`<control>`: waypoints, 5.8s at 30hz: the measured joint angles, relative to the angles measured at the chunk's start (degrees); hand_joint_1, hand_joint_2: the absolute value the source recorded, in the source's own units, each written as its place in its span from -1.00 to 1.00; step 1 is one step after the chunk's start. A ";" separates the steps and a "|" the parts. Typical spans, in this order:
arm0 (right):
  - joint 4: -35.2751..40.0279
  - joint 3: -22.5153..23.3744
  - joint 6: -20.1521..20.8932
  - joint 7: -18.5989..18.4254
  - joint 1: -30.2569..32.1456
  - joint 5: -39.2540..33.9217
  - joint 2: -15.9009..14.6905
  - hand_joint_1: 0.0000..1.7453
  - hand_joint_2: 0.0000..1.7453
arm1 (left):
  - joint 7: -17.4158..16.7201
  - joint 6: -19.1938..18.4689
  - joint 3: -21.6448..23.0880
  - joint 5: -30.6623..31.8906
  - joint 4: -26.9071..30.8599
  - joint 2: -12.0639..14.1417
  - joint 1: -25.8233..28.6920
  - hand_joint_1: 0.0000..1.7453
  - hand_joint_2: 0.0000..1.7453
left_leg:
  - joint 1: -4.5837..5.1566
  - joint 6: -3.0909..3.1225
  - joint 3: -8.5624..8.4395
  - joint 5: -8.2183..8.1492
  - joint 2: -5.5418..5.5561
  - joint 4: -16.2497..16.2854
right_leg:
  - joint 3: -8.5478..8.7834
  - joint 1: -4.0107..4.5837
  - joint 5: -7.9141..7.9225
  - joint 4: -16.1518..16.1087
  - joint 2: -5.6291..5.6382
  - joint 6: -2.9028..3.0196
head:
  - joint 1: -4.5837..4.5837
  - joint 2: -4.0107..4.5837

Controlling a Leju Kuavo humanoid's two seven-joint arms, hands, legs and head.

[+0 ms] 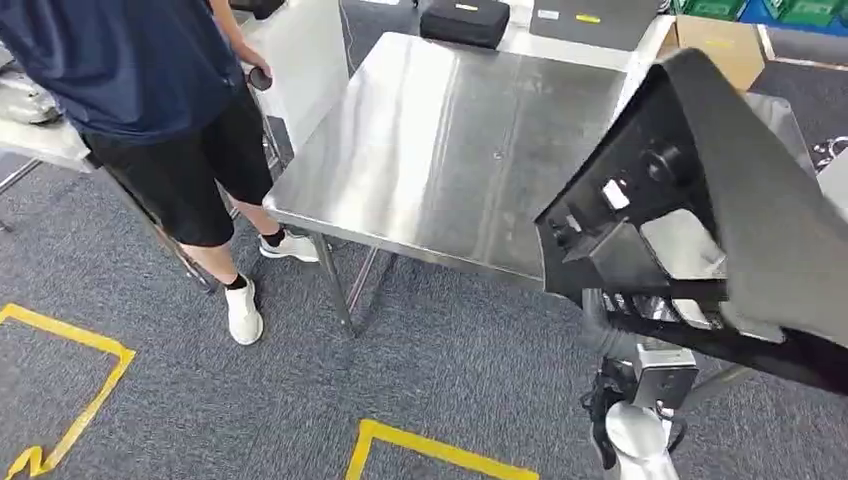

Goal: Take the parts from the cabinet and place them on the table.

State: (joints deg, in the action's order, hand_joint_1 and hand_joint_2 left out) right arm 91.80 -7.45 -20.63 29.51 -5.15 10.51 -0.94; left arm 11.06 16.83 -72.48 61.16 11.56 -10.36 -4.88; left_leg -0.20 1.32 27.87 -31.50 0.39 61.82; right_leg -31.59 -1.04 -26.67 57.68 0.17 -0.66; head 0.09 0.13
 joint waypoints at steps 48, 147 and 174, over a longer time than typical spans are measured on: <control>0.39 -0.96 0.33 0.53 -0.15 -0.57 -0.20 1.00 1.00 | -0.55 1.53 0.17 1.01 -0.07 0.11 0.02 -1.00 1.00 | -0.74 1.68 5.37 4.58 0.64 -3.42 | -7.46 0.35 -3.66 9.97 0.74 -1.90 | -0.28 0.00; -70.71 -29.68 -17.42 -9.92 -47.99 29.59 18.05 1.00 1.00 | -0.02 -1.05 6.45 9.35 -0.07 1.18 -0.62 -1.00 1.00 | -0.19 -0.28 4.33 4.04 -0.66 -4.19 | -2.15 0.11 1.01 0.19 -0.16 -1.92 | -0.50 0.00; -75.87 -34.32 -17.49 -34.99 -52.55 44.20 10.39 1.00 1.00 | -0.02 -1.09 7.65 10.97 -0.09 1.22 -0.59 -1.00 1.00 | -0.14 -0.26 4.30 4.03 -0.61 -3.99 | -2.02 0.07 1.04 0.18 -0.18 -1.96 | -0.48 0.00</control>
State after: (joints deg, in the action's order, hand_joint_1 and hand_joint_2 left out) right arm 15.93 -41.77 -38.12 -5.48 -57.70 54.71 9.45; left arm 11.04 15.74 -64.83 72.13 11.47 -9.14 -5.47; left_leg -0.34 1.05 32.17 -27.47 -0.22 57.83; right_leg -33.61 -0.97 -25.63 57.86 -0.02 -2.62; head -0.39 0.13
